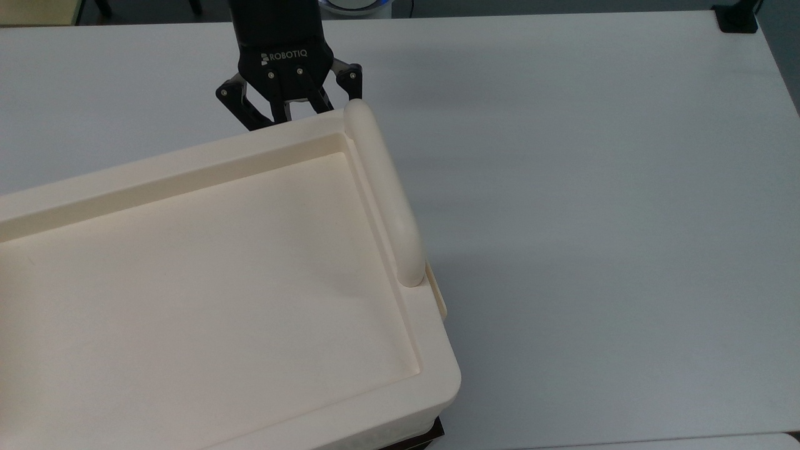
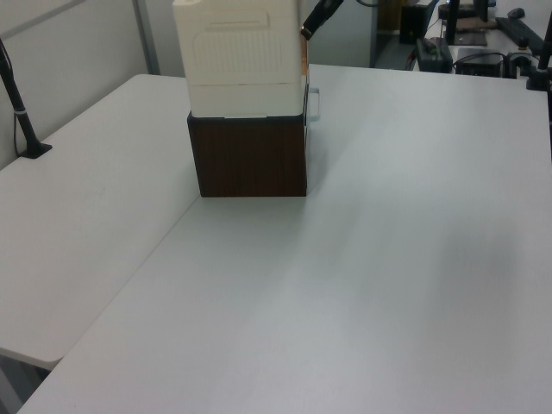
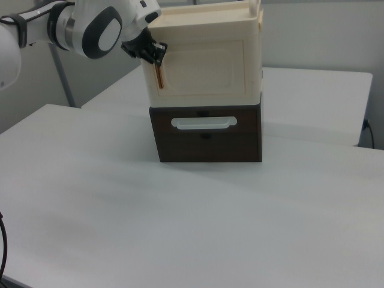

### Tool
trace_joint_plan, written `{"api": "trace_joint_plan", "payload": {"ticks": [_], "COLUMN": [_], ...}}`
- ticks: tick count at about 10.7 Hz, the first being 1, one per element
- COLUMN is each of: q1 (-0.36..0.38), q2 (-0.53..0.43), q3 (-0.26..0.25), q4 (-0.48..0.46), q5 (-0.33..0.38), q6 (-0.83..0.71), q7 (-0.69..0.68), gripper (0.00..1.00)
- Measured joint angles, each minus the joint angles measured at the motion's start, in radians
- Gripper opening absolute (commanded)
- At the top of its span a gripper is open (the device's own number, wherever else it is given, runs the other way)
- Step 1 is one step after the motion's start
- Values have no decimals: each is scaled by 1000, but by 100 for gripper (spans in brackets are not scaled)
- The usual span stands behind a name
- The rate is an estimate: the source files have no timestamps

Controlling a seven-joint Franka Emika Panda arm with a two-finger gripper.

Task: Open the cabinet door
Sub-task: 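Close the gripper on the orange door handle, then pull the handle outward, swinging the door open on its hinge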

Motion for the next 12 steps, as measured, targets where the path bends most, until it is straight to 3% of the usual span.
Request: {"api": "trace_joint_plan", "payload": {"ticks": [6,7,9,11,12], "q1": [-45,-56,-77,-112,-144], "q2": [-46,-54,-66,-83,-89], "q3": [2,2,5,6,5], "q4": [9,9,11,12,11], "q5": [15,18,24,25,26], "q6": [-204,-237,-292,-378,-443], "q7": [-11,-15,-18,-19,-19], "gripper": [0,5,27,70,82]}}
